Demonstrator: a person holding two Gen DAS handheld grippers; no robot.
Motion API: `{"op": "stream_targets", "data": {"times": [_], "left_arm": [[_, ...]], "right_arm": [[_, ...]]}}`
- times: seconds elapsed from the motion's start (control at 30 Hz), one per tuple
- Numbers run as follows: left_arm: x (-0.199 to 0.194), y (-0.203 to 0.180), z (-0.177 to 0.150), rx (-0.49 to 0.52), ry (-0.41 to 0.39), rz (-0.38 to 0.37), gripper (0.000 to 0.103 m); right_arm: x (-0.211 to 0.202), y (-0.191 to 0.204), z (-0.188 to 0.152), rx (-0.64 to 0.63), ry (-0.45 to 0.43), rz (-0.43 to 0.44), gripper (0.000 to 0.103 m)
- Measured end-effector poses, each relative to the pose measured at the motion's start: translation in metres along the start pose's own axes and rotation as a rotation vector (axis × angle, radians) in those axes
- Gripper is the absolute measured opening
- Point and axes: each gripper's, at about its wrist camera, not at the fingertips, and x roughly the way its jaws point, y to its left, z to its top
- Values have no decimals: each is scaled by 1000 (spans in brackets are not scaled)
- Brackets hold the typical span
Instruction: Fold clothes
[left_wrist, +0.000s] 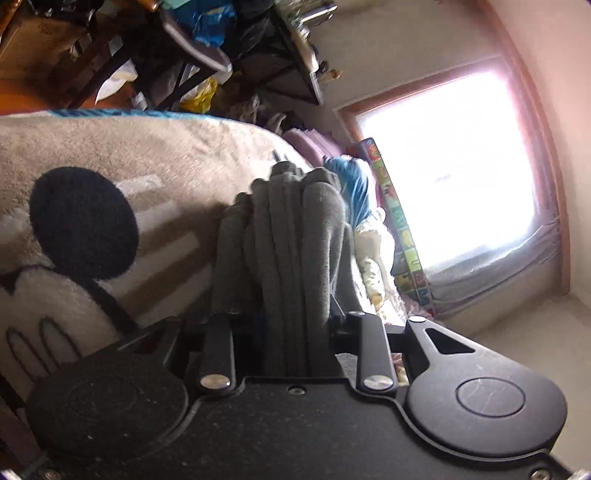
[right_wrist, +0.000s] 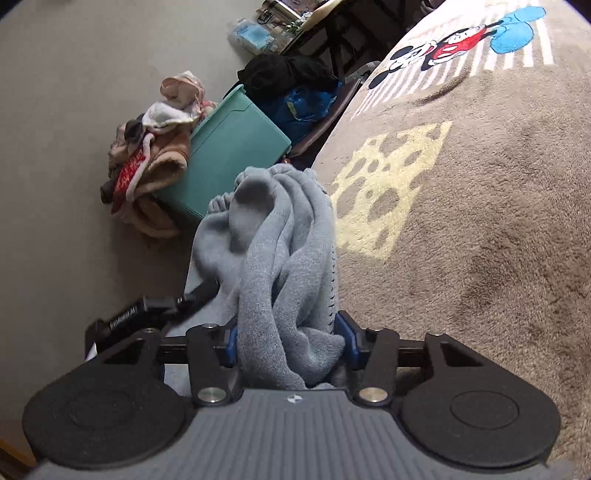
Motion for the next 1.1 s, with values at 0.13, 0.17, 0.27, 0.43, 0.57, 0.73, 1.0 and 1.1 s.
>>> {"op": "stream_targets", "data": {"times": [0.13, 0.17, 0.27, 0.43, 0.57, 0.73, 1.0, 1.1], "left_arm": [[-7, -12, -17, 2, -113, 13, 25], [-5, -10, -20, -19, -131, 41, 25], [-1, -5, -29, -80, -186, 125, 29], [-13, -4, -52, -159, -247, 79, 68], [-18, -14, -56, -111, -253, 102, 69], [-23, -25, -62, -50, -261, 131, 69], [-9, -20, -31, -69, -196, 225, 77], [10, -7, -7, -138, -101, 234, 79]], "right_arm": [[0, 24, 27, -108, -52, 48, 42], [2, 33, 38, -139, -74, 59, 42], [21, 52, 68, -248, -104, -19, 43], [47, 23, 71, -232, 37, -287, 62], [2, 4, 51, -163, -77, -253, 72], [-53, -6, 24, -147, -114, -257, 75], [-30, -10, 14, 87, 4, -99, 82], [-1, -7, 14, 133, 1, -119, 83]]}}
